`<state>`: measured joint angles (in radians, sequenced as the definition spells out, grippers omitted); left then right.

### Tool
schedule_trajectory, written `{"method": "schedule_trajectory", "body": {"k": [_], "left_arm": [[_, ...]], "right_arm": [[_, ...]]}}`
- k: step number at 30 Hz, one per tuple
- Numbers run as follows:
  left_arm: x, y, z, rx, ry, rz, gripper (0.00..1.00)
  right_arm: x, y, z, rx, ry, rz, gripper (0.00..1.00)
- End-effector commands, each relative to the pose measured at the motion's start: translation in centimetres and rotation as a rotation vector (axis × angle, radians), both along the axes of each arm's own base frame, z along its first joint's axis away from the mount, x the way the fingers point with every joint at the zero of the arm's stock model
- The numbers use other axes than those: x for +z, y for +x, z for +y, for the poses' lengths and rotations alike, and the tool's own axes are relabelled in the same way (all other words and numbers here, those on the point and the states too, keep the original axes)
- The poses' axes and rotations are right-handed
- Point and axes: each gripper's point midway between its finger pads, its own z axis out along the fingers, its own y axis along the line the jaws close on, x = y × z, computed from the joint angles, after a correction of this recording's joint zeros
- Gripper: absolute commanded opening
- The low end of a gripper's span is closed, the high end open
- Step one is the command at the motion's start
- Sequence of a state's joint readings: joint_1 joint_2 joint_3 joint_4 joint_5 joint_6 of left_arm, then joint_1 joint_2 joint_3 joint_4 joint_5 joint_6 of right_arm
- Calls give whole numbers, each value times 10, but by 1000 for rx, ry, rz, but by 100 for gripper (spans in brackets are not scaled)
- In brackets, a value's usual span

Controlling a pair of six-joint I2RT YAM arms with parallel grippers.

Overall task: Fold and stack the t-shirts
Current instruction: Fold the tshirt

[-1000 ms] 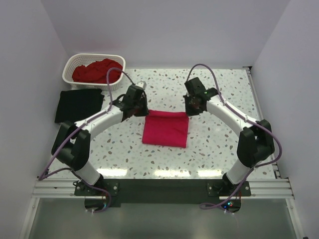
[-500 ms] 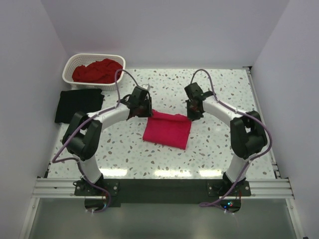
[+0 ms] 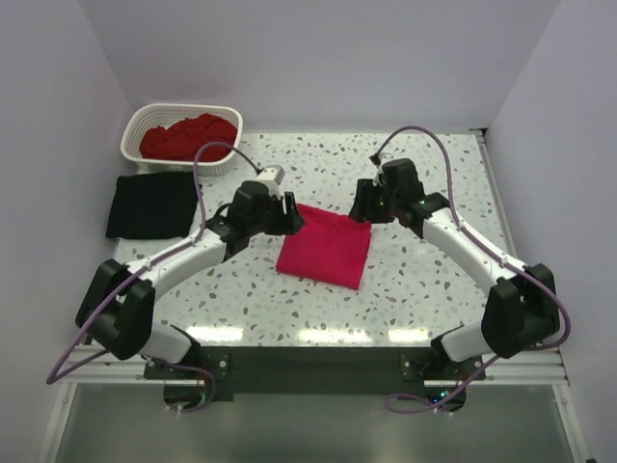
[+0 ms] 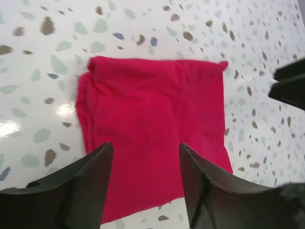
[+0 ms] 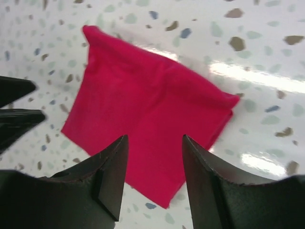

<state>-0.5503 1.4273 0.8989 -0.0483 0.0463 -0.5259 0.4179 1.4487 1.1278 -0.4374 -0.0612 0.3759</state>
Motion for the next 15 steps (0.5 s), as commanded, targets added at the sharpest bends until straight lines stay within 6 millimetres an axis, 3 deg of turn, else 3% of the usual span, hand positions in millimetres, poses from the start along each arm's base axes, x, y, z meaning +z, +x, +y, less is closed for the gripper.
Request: {"method": "schedule_trajectory", "body": {"k": [1, 2, 3, 4, 7, 8, 9, 10, 11, 12, 14, 15], "left_arm": [[-9, -18, -44, -213, -89, -44, 60], [-16, -17, -50, -228, -111, -27, 57], [-7, -8, -57, -229, -148, -65, 53], [-16, -2, -60, -220, -165, -36, 47], [-1, 26, -75, -225, -217, -66, 42], [-15, 35, -78, -219, -208, -41, 41], [-4, 49, -84, -221, -220, -71, 41], [-7, 59, -83, -208, -220, -69, 40], [-24, 66, -84, -200, -211, -38, 39], [-21, 76, -87, -195, -225, -53, 38], [-42, 88, -80, -162, -226, -14, 36], [-47, 96, -73, -139, -231, -10, 35]], "right_arm": [[-6, -9, 45, 207, 199, -11, 51], [-9, -9, 48, 223, 219, -15, 51], [-8, -3, 52, 233, 242, -48, 51], [-20, -5, 56, 250, 276, -11, 51], [-26, 9, 57, 249, 377, -8, 51], [-37, 15, 54, 246, 405, 17, 51], [-35, 23, 55, 250, 427, -12, 51], [-40, 27, 53, 236, 445, 1, 52], [-48, 38, 48, 223, 465, -3, 52], [-55, 44, 45, 210, 477, 2, 52], [-58, 62, 31, 163, 522, -18, 52], [-74, 65, 28, 147, 541, 16, 52]]}}
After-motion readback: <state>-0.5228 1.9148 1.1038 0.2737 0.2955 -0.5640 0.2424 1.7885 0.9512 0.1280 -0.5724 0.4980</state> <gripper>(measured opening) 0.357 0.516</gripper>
